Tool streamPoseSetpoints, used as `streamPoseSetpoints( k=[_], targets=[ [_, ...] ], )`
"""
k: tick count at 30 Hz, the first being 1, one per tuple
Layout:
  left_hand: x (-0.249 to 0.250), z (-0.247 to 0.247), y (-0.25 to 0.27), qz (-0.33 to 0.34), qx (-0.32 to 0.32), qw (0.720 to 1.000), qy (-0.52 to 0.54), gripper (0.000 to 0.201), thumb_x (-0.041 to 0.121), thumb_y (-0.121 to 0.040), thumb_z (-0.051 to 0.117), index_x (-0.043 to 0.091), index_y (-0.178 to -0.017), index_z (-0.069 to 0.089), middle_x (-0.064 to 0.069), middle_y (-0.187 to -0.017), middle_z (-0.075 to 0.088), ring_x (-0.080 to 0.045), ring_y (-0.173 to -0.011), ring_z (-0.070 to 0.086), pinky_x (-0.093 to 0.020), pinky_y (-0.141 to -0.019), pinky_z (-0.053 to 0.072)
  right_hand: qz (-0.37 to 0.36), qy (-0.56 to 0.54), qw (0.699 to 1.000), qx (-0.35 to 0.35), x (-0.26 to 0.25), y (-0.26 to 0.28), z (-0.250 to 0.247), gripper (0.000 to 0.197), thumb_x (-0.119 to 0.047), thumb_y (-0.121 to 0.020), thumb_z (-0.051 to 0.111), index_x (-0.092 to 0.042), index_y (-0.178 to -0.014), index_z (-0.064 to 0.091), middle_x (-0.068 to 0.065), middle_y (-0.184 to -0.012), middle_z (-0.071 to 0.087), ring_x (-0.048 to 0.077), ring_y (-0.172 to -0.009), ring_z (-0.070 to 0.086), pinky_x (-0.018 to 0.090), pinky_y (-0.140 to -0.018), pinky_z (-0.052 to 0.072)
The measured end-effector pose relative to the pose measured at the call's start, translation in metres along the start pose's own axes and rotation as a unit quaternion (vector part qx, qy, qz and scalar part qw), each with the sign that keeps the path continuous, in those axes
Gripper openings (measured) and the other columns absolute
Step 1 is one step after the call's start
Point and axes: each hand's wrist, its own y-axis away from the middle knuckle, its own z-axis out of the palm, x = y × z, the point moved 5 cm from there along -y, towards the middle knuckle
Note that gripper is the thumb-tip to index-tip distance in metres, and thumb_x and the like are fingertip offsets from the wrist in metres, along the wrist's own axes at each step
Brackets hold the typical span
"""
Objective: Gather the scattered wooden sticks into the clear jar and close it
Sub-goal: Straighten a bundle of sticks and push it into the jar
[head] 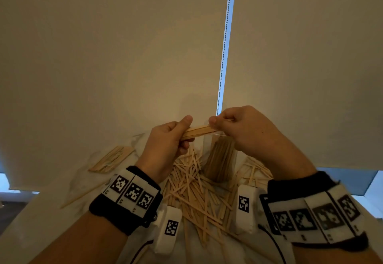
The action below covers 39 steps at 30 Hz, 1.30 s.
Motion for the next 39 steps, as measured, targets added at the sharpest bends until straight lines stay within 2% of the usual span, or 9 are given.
streamPoseSetpoints(
  k=[3, 7, 14, 18, 25, 32, 35, 37, 39],
  targets=[
    [-0.003, 0.007, 0.001, -0.020, -0.013, 1.000, -0.009, 0.038, 0.046, -0.095, 0.061, 0.011, -0.104, 0.072, -0.007, -0.087, 0.075, -0.015, -0.069, 0.066, -0.023, -0.053, 0.050, 0.049, -0.010, 0.995, 0.088, 0.016, -0.001, -0.037, 0.028, -0.042, -0.092, 0.065, -0.021, -0.076, 0.073, -0.012, -0.044, 0.053, 0.006, -0.049, 0.047, 0.027, -0.059, 0.040],
    [-0.018, 0.022, -0.008, -0.051, -0.032, 0.993, -0.099, 0.056, 0.051, -0.082, 0.075, 0.022, -0.127, 0.056, -0.002, -0.119, 0.066, -0.014, -0.103, 0.065, -0.033, -0.079, 0.059, 0.090, 0.094, 0.982, 0.137, 0.031, -0.005, -0.064, 0.029, -0.042, -0.093, 0.062, -0.020, -0.078, 0.072, 0.000, -0.056, 0.055, 0.019, -0.059, 0.054, 0.029, -0.056, 0.037],
    [-0.023, 0.073, -0.049, -0.022, -0.156, 0.957, -0.244, 0.148, 0.049, -0.052, 0.094, 0.022, -0.158, -0.006, -0.004, -0.154, 0.038, -0.020, -0.137, 0.042, -0.039, -0.113, 0.037, 0.042, 0.321, 0.946, -0.021, 0.031, -0.077, -0.010, 0.033, -0.043, -0.081, 0.073, -0.014, -0.097, 0.072, 0.006, -0.093, 0.070, 0.025, -0.089, 0.065, 0.030, -0.068, 0.045],
    [-0.029, 0.079, -0.066, -0.002, -0.158, 0.925, -0.346, 0.123, 0.031, -0.068, 0.091, 0.012, -0.158, 0.009, -0.010, -0.155, 0.035, -0.023, -0.136, 0.044, -0.034, -0.104, 0.044, -0.008, 0.433, 0.889, -0.146, 0.030, -0.094, 0.030, 0.029, -0.032, -0.093, 0.062, -0.011, -0.111, 0.069, 0.007, -0.106, 0.070, 0.023, -0.091, 0.064, 0.029, -0.075, 0.049],
    [-0.034, 0.074, -0.072, 0.009, -0.159, 0.920, -0.359, 0.115, 0.033, -0.071, 0.089, 0.011, -0.156, 0.015, -0.011, -0.154, 0.036, -0.022, -0.138, 0.042, -0.034, -0.108, 0.042, -0.056, 0.521, 0.843, -0.125, 0.025, -0.091, 0.034, 0.021, -0.021, -0.086, 0.066, -0.012, -0.106, 0.067, 0.008, -0.104, 0.067, 0.025, -0.084, 0.058, 0.029, -0.071, 0.042],
    [-0.038, 0.070, -0.074, 0.017, -0.149, 0.928, -0.340, 0.112, 0.041, -0.057, 0.092, 0.013, -0.147, 0.031, -0.006, -0.133, 0.057, -0.024, -0.115, 0.061, -0.045, -0.091, 0.056, -0.001, 0.399, 0.891, -0.217, 0.016, -0.077, 0.030, 0.031, -0.017, -0.093, 0.054, -0.014, -0.120, 0.069, 0.008, -0.115, 0.069, 0.025, -0.101, 0.064, 0.036, -0.090, 0.052],
    [-0.038, 0.065, -0.066, 0.009, -0.166, 0.920, -0.356, 0.125, 0.023, -0.070, 0.089, 0.011, -0.159, 0.001, -0.007, -0.150, 0.044, -0.023, -0.129, 0.051, -0.036, -0.101, 0.048, 0.004, 0.305, 0.941, -0.148, 0.011, -0.068, 0.012, 0.027, -0.018, -0.094, 0.052, -0.019, -0.109, 0.075, 0.002, -0.114, 0.070, 0.020, -0.102, 0.062, 0.027, -0.082, 0.049],
    [-0.042, 0.058, -0.056, -0.020, -0.188, 0.904, -0.383, 0.137, 0.036, -0.071, 0.090, 0.012, -0.158, -0.014, -0.005, -0.157, 0.037, -0.022, -0.138, 0.043, -0.033, -0.109, 0.040, -0.001, 0.259, 0.963, -0.070, 0.007, -0.056, -0.002, 0.025, -0.020, -0.096, 0.052, -0.018, -0.104, 0.075, 0.002, -0.108, 0.070, 0.019, -0.094, 0.059, 0.025, -0.070, 0.044],
    [-0.043, 0.042, -0.043, -0.048, -0.196, 0.870, -0.450, 0.137, 0.057, -0.066, 0.086, 0.013, -0.159, -0.003, -0.008, -0.158, 0.036, -0.024, -0.141, 0.040, -0.041, -0.113, 0.037, -0.010, 0.249, 0.968, -0.026, 0.006, -0.039, -0.010, 0.025, -0.022, -0.097, 0.050, -0.015, -0.104, 0.074, 0.005, -0.109, 0.069, 0.022, -0.095, 0.061, 0.026, -0.071, 0.044]
  ],
)
